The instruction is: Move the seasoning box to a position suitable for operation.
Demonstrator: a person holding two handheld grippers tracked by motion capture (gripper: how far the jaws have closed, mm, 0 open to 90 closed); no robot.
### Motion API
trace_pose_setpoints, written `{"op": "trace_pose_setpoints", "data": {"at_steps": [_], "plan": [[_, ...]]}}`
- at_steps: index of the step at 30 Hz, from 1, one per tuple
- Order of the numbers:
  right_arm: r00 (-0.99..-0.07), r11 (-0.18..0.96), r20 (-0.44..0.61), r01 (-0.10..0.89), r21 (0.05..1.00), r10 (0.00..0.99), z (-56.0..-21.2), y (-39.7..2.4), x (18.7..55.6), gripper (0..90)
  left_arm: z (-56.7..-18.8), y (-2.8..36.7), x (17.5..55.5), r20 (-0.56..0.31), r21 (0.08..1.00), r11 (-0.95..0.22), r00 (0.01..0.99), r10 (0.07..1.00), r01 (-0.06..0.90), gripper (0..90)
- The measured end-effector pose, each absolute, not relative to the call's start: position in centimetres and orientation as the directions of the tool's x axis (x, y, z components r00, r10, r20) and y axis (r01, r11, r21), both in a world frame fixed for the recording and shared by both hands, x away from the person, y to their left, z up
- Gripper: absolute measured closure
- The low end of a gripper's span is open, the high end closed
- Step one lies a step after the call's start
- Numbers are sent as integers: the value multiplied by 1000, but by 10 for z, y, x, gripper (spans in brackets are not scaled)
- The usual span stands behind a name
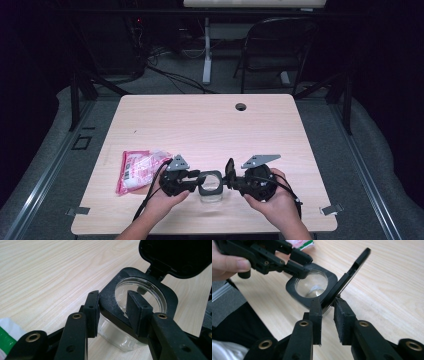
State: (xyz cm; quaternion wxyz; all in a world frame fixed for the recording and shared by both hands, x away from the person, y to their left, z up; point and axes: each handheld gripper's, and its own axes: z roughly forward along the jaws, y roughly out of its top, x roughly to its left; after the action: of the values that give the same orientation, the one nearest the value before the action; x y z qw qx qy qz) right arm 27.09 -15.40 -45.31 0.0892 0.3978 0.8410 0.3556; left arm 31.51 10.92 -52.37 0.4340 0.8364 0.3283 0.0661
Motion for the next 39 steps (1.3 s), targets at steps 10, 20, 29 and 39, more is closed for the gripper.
{"op": "trace_pose_setpoints", "data": {"at_steps": [10,20,29,39], "plan": [[-618,340,127,579,741,776,-465,-157,289,835,-523,110,312,-180,768,-408,778,602,493,602],[-575,201,231,589,783,785,-479,-159,313,851,-524,104,304,-195,771,-399,781,594,496,541],[-570,176,237,575,799,787,-486,-150,321,811,-525,102,300,-215,770,-371,758,615,519,512],[-572,208,205,573,793,794,-488,-149,317,629,-520,109,301,-196,792,-370,777,598,485,520]]}}
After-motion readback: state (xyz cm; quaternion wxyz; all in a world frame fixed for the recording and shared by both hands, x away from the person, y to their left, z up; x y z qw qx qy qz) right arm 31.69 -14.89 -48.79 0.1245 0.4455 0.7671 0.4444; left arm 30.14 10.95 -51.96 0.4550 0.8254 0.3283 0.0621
